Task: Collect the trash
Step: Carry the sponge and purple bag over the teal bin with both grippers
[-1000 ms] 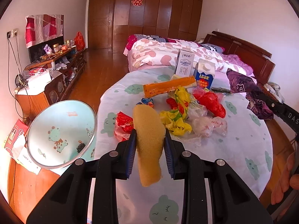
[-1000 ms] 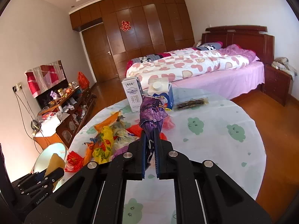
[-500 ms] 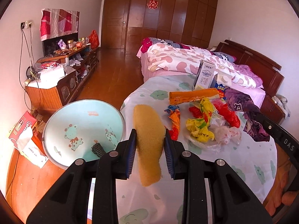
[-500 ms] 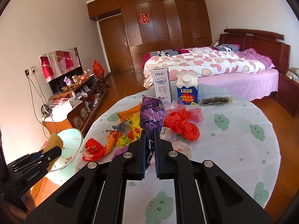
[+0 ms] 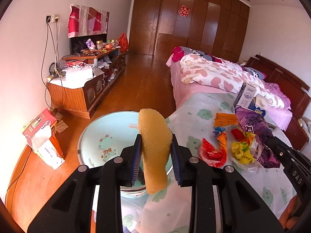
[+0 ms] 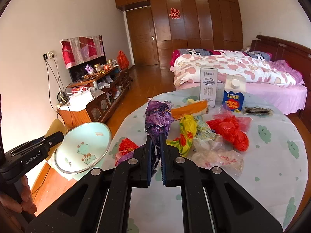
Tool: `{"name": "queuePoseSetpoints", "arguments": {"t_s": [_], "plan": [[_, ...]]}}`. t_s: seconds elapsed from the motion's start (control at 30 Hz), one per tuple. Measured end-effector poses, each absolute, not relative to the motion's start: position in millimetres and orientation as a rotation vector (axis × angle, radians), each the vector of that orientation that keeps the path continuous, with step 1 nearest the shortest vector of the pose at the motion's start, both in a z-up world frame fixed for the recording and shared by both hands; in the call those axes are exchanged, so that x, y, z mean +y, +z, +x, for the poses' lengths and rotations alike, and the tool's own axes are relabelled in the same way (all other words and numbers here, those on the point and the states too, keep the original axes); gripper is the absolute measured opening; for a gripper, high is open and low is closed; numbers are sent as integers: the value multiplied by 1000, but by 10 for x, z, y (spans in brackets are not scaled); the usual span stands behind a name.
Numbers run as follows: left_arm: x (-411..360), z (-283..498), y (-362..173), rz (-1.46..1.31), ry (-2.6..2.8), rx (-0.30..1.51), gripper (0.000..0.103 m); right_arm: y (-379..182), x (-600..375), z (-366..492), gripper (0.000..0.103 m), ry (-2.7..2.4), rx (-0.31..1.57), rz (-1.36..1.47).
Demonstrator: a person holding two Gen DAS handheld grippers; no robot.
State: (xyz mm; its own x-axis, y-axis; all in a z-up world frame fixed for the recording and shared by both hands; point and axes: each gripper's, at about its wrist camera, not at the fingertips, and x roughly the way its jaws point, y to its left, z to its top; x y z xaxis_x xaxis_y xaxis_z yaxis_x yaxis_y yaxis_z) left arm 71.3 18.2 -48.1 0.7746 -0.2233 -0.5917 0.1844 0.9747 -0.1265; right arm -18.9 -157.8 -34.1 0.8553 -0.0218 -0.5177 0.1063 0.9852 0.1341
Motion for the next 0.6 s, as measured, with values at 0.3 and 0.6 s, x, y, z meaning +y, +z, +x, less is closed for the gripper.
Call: {"name": "queuePoseSetpoints", "arguments": {"t_s": [0.3, 0.6], "plan": [[570, 981, -636, -92, -132, 699, 28, -432, -1033, 155, 9, -4, 551, 33], [771, 1147, -887, -99, -78, 765, 28, -713, -466, 657, 9, 102, 638, -66]]}}
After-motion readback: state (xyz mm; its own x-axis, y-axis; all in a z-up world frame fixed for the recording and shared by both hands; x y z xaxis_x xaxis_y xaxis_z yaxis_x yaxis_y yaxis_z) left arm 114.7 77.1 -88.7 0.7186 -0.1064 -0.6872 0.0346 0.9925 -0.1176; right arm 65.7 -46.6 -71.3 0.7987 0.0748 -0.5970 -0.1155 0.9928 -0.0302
